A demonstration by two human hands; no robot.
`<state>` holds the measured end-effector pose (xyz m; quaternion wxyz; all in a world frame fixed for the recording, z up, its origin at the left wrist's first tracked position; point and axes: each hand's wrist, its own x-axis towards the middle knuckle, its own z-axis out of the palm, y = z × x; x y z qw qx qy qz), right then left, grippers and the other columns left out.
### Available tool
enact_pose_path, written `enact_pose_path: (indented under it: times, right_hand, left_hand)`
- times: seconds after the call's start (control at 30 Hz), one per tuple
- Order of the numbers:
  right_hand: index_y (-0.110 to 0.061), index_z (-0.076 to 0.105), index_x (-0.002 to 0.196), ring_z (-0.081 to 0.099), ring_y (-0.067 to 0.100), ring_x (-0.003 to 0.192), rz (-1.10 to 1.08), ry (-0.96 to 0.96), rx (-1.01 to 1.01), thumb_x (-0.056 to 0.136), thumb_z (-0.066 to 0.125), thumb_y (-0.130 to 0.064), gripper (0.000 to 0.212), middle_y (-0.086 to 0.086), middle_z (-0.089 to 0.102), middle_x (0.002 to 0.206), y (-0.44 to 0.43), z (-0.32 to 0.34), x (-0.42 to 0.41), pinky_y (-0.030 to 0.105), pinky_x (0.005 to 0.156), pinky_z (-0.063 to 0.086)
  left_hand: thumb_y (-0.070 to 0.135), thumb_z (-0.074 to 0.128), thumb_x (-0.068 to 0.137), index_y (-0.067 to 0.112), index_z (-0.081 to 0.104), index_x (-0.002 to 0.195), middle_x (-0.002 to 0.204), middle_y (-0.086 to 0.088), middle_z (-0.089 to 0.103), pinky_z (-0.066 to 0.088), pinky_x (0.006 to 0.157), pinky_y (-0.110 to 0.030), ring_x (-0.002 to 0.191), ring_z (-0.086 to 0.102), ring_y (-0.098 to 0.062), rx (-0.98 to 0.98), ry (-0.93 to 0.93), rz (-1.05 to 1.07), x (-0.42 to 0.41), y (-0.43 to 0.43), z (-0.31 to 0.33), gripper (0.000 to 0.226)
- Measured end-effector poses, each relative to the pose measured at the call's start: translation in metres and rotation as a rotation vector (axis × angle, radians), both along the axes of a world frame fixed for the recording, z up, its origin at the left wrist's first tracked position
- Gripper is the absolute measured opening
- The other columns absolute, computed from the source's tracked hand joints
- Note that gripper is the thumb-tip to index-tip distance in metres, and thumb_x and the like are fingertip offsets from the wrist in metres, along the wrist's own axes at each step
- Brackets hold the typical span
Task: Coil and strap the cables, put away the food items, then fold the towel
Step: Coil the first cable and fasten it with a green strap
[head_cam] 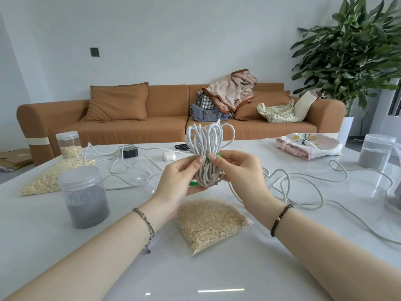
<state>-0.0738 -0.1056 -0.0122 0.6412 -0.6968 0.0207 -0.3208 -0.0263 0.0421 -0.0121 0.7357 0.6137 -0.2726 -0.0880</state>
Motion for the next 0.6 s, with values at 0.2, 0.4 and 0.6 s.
enact_pose_path:
  times: [0.2,0.4,0.6]
  right_hand:
    - [-0.018,0.080,0.080,0.075,0.021,0.082,0.052,0.035,-0.102,0.083,0.079,-0.043,0.025,0.003,0.077,0.079,0.005,0.004,-0.006,0.051,0.084,0.059]
    - [-0.017,0.076,0.092,0.073,0.015,0.082,-0.003,0.019,-0.195,0.086,0.076,-0.040,0.023,-0.001,0.077,0.083,0.008,0.004,-0.007,0.038,0.078,0.061]
    - [0.002,0.066,0.084,0.061,0.023,0.067,-0.046,0.079,-0.331,0.092,0.069,-0.041,0.043,0.016,0.070,0.080,0.006,0.000,-0.006,0.043,0.068,0.052]
  left_hand:
    - [0.029,0.052,0.103,0.014,0.071,0.119,0.112,0.000,0.076,0.060,0.086,-0.044,0.105,0.072,-0.017,-0.024,-0.063,0.025,-0.002,-0.001,-0.001,0.029]
    - [0.026,0.045,0.106,0.015,0.071,0.115,0.108,0.000,0.077,0.061,0.079,-0.037,0.102,0.073,-0.015,-0.003,-0.085,0.008,-0.002,-0.004,-0.002,0.029]
    - [0.025,0.048,0.106,0.017,0.072,0.112,0.105,-0.004,0.077,0.062,0.076,-0.037,0.099,0.074,-0.017,0.059,-0.074,0.070,0.002,-0.005,-0.010,0.026]
